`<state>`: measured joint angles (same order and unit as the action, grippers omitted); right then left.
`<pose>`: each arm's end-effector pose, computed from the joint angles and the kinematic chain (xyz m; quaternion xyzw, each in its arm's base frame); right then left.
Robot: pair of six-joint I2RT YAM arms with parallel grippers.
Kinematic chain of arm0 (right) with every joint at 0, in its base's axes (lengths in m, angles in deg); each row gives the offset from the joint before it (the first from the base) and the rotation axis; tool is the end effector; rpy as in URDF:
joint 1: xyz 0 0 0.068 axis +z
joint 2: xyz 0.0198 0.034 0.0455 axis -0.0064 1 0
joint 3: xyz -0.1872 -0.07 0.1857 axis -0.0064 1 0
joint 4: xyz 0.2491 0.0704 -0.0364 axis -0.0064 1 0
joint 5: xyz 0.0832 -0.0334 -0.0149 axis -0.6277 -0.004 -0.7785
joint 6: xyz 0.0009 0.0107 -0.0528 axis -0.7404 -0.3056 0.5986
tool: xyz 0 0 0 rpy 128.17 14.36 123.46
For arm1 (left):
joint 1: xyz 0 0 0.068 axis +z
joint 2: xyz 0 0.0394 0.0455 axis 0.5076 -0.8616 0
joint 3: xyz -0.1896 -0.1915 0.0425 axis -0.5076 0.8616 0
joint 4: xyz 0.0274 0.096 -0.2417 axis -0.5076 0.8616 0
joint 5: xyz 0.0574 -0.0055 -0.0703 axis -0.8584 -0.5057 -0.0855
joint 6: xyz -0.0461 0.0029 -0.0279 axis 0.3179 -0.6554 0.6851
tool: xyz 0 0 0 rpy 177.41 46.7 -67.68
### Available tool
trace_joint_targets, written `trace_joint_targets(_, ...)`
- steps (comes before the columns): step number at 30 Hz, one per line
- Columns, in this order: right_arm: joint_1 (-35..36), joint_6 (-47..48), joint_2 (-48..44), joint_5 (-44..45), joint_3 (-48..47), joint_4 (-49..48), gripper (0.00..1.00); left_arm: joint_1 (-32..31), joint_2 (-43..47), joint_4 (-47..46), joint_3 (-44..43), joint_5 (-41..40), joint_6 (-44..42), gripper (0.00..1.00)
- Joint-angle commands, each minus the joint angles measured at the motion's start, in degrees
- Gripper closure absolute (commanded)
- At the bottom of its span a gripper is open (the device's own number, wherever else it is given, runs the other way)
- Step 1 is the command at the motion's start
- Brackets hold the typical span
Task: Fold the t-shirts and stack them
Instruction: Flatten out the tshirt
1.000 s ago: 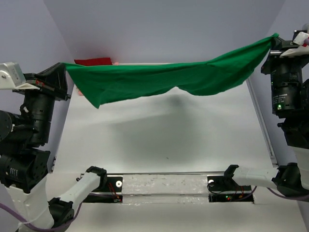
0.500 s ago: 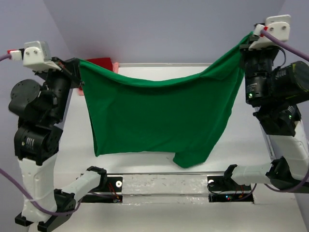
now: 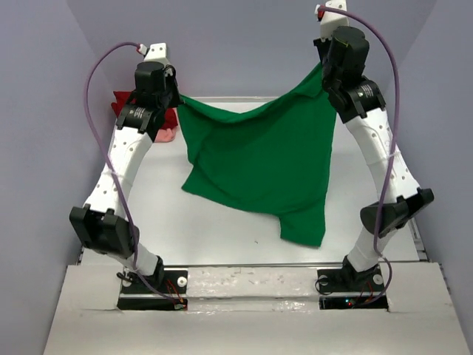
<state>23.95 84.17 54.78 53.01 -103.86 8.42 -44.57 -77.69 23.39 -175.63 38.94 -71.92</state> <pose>0.3341 0.1283 0.5418 -0.0827 0.6932 -0.2213 0.6809 0.3338 -0.0786 0.4621 -0.0078 0.7685 -0.0769 0.6351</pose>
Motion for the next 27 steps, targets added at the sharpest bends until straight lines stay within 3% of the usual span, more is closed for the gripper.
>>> trace_joint_targets(1, -3.22, -4.66, 1.32, -5.89, -3.75, 0.69, 1.00, 5.26, -3.02, -6.89, -2.38, 3.74, 1.81, 1.00)
trace_joint_targets(4, -3.22, -5.19, 2.38, -6.94, -5.51, 1.75, 1.00, 5.54, -1.29, -7.93, -2.92, 4.63, 1.20, 1.00)
trace_joint_targets(9, -1.38, -4.85, -5.06, -5.98, -4.73, 2.28, 1.00, 3.87, 8.00, -7.68, -1.52, 4.28, -0.90, 1.00)
trace_joint_targets(14, 4.32, -2.64, -17.99, -1.67, 4.24, -1.06, 1.00, 0.10, 17.77, -6.10, 1.12, 2.52, -0.73, 1.00)
trace_joint_targets(19, 14.94, 0.34, -28.45, 8.32, 13.80, -2.38, 1.00, -2.45, 28.39, -2.14, 2.08, 2.34, 0.06, 1.00)
trace_joint_targets(27, 17.61, -5.01, -38.74, 11.51, 18.91, 4.73, 1.00, -2.63, 38.35, 5.49, 3.49, 2.35, 0.50, 1.00)
